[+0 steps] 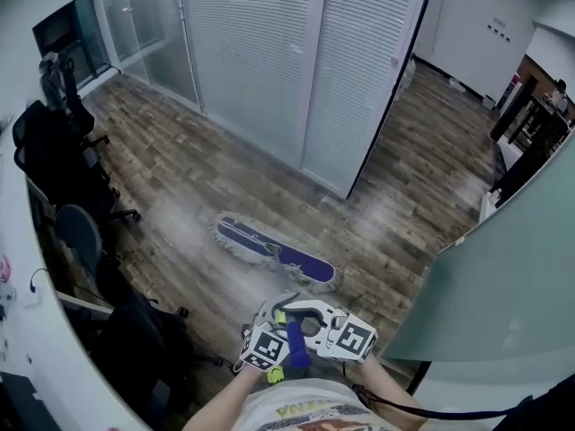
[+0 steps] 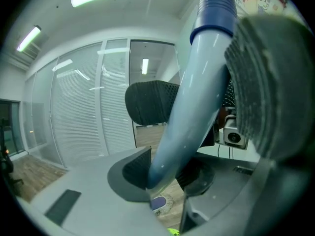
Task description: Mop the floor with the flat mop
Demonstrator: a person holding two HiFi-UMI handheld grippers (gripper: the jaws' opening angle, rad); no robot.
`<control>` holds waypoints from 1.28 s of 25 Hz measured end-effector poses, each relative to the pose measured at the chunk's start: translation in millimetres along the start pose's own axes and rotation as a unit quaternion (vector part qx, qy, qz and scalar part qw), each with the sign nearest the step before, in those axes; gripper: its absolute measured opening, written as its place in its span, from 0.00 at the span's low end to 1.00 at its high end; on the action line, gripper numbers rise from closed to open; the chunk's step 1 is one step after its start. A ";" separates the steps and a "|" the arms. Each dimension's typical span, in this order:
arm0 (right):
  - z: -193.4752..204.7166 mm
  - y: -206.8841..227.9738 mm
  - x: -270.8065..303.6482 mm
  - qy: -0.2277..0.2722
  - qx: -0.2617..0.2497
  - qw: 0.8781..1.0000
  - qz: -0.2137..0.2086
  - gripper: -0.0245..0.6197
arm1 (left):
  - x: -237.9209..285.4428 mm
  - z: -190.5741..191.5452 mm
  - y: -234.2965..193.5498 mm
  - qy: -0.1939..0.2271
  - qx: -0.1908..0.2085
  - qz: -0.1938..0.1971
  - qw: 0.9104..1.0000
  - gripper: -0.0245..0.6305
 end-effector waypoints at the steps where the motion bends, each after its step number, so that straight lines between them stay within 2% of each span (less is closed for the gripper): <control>1: 0.8 -17.4 -1.6 -0.002 0.001 1.000 -0.003 0.28 | -10.5 6.1 12.5 -0.001 -0.002 -0.001 1.000 0.19; 4: 2.4 -59.4 -9.3 -0.009 -0.005 1.000 -0.013 0.29 | -33.9 18.8 44.5 -0.001 -0.002 -0.005 1.000 0.19; 7: 4.4 -79.4 -16.3 -0.010 -0.006 1.000 -0.010 0.29 | -43.0 25.0 62.1 -0.002 0.001 -0.006 1.000 0.19; 12: 19.3 -96.3 -12.9 -0.018 0.005 1.000 -0.005 0.30 | -48.7 44.7 72.3 -0.005 0.018 0.003 1.000 0.19; 17: 18.0 -99.1 -7.4 -0.010 0.015 1.000 -0.013 0.30 | -51.4 47.0 71.3 0.000 0.028 0.006 1.000 0.19; 24: 26.3 -72.9 -0.3 -0.012 0.009 1.000 -0.020 0.30 | -33.5 46.2 48.1 0.002 0.033 0.007 0.999 0.19; 32: 27.5 15.4 20.0 0.002 0.002 1.000 -0.025 0.30 | 15.5 24.6 -26.5 -0.004 0.024 0.005 1.000 0.19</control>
Point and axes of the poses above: the fingertips, and each gripper's own axes: x forward along the fingers, y to its right, z out of its underside, the point moved 1 cm from there along -x, backward along the fingers, and after that the axes turned 9 degrees about -x, right-handed, at the moved point
